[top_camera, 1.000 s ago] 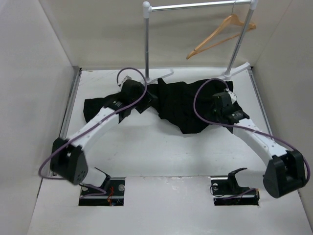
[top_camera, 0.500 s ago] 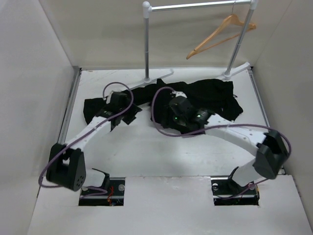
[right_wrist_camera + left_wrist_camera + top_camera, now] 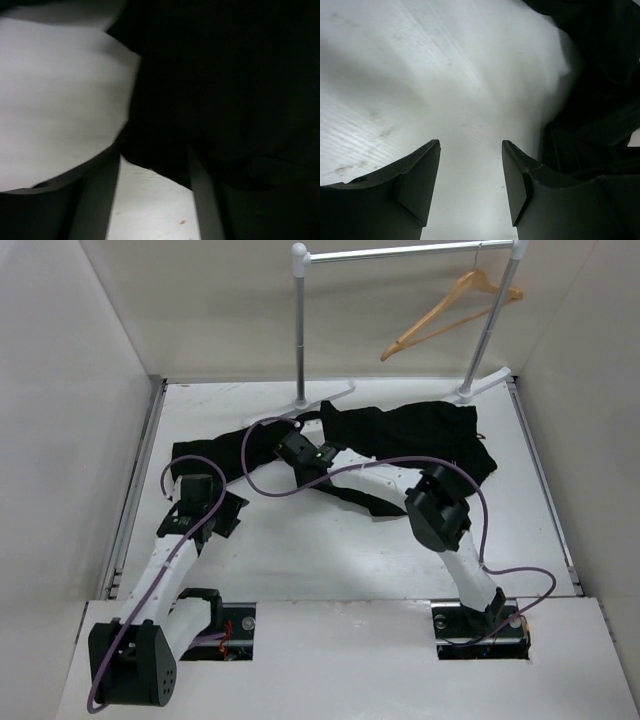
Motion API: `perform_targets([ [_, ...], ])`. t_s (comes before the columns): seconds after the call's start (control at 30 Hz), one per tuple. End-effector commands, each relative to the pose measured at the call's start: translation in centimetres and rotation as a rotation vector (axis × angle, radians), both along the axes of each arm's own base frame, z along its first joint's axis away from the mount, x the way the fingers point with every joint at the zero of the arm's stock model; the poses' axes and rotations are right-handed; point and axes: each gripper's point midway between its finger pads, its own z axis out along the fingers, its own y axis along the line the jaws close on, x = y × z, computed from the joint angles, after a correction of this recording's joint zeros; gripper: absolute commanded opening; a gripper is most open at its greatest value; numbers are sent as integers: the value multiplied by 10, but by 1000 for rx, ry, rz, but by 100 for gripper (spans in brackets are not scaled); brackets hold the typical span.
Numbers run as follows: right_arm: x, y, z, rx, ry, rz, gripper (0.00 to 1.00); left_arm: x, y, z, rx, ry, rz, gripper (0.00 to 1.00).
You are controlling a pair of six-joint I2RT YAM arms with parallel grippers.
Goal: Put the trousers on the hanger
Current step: Flatten out the trousers at the center of the board.
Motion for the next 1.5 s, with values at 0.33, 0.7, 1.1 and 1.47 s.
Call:
perform_targets([
  [0.33,9,-54,151,258,-171,-12,4,0,-9,2,7,1,-52,50],
  [0.7,21,-250,121,1044,-7,-403,5,46,16,8,73,-1,27,50],
  [1.1,87,-303,78,855,-56,-662,50,50,-161,40,132,-119,-424,50],
  [1.47,8,-294,124,648,-185,-499,70,142,-219,54,236,-289,-559,56],
])
